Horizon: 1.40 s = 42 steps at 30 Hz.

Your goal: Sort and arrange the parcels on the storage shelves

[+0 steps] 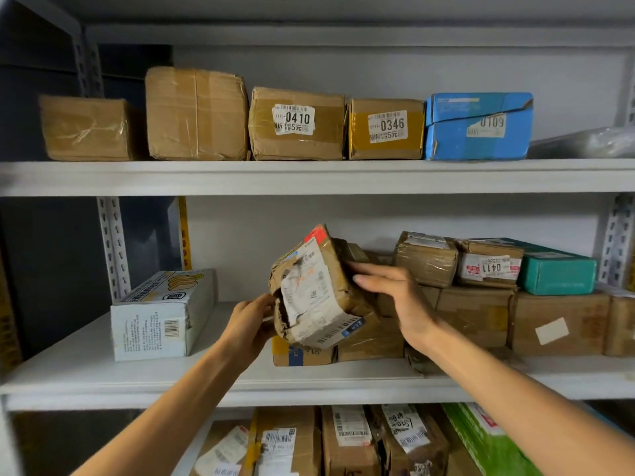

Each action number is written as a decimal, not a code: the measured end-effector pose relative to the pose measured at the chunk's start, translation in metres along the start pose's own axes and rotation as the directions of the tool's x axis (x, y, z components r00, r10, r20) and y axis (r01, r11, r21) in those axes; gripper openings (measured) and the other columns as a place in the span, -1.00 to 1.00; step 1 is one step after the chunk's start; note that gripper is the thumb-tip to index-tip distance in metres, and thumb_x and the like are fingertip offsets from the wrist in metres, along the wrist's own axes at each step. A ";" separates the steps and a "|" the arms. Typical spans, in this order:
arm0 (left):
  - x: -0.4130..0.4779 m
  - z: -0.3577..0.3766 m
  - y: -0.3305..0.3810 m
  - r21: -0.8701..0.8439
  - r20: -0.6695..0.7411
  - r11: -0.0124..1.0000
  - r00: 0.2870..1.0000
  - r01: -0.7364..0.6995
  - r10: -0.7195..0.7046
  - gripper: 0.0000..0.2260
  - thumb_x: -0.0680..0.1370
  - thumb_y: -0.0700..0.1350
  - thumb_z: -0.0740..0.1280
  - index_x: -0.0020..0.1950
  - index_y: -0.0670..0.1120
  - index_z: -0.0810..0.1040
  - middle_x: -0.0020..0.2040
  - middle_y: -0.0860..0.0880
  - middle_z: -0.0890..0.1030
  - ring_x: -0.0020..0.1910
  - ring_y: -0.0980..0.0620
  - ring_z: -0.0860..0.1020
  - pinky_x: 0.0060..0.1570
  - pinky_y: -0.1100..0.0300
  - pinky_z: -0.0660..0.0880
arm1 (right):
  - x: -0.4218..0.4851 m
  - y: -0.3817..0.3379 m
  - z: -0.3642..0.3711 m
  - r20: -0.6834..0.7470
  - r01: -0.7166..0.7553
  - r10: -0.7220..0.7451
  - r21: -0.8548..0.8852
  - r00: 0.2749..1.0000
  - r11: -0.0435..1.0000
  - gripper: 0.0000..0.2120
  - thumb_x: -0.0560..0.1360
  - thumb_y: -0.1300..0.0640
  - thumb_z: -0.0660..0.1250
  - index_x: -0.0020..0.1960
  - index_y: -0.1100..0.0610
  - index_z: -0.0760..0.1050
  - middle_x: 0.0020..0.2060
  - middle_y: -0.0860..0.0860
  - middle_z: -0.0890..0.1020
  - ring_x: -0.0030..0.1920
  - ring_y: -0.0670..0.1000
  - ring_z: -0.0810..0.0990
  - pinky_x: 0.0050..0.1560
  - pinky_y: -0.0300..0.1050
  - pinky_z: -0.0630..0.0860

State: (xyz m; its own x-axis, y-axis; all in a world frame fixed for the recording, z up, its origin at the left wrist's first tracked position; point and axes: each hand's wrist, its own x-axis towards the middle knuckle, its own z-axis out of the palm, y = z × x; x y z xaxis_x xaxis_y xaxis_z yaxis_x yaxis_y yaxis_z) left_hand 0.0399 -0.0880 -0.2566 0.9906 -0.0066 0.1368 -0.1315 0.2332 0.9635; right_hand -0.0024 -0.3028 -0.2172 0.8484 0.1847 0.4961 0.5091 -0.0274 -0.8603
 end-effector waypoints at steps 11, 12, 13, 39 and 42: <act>-0.008 -0.021 0.018 -0.168 0.106 0.978 0.985 -0.120 0.139 -0.78 0.54 -0.09 0.24 0.06 -0.20 0.55 -0.03 -0.14 0.63 -0.11 -0.02 0.55 -0.07 0.18 0.49 | 0.008 -0.006 0.008 0.020 0.034 -0.034 -0.009 0.999 0.999 -0.56 0.30 -0.17 0.40 0.04 0.09 0.64 -0.06 -0.02 0.72 -0.02 -0.09 0.66 -0.02 -0.38 0.46; -0.010 -0.021 0.021 -0.124 0.134 0.977 0.973 -0.173 0.189 -0.72 0.53 -0.07 0.28 0.17 -0.17 0.54 0.05 -0.13 0.63 -0.05 -0.03 0.55 -0.01 0.18 0.45 | 0.009 -0.005 0.009 -0.001 0.019 -0.019 0.007 1.000 1.000 -0.68 0.34 -0.14 0.40 -0.04 0.04 0.66 -0.08 -0.05 0.72 -0.02 -0.11 0.66 0.07 -0.29 0.44; -0.012 -0.020 0.023 -0.044 0.162 0.973 0.960 -0.225 0.229 -0.62 0.50 -0.05 0.31 0.29 -0.14 0.51 0.13 -0.11 0.63 0.03 -0.02 0.57 0.05 0.19 0.43 | 0.011 -0.004 0.010 -0.037 0.004 -0.002 0.045 0.999 0.999 -0.79 0.37 -0.10 0.39 -0.12 0.01 0.68 -0.12 -0.07 0.72 -0.04 -0.12 0.65 0.17 -0.19 0.40; -0.021 -0.101 0.049 0.325 -0.073 0.884 0.923 -0.337 0.378 -0.18 0.13 0.16 0.62 0.32 -0.05 0.51 0.15 -0.03 0.65 0.09 0.10 0.63 -0.10 0.35 0.57 | 0.074 0.014 0.101 0.107 -0.065 0.051 0.136 0.993 0.989 -0.65 0.50 0.27 0.35 0.20 -0.06 0.50 0.13 0.03 0.63 0.16 0.03 0.58 0.14 -0.06 0.55; -0.008 -0.131 0.051 0.357 -0.141 0.875 0.907 -0.327 0.396 -0.39 0.31 -0.05 0.56 0.33 -0.10 0.50 0.14 -0.02 0.66 0.12 0.07 0.62 -0.05 0.31 0.57 | 0.101 0.034 0.140 0.132 -0.111 0.088 0.181 0.987 0.977 -0.65 0.52 0.30 0.33 0.11 -0.13 0.51 0.12 -0.01 0.63 0.18 0.04 0.57 0.23 0.04 0.53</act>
State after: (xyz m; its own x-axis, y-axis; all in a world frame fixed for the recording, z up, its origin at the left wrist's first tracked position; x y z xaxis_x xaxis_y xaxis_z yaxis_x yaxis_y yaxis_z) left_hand 0.0301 0.0512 -0.2387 0.8518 0.2240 0.4736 -0.4524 -0.1413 0.8806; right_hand 0.0804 -0.1476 -0.2130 0.8631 0.3095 0.3990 0.3769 0.1310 -0.9169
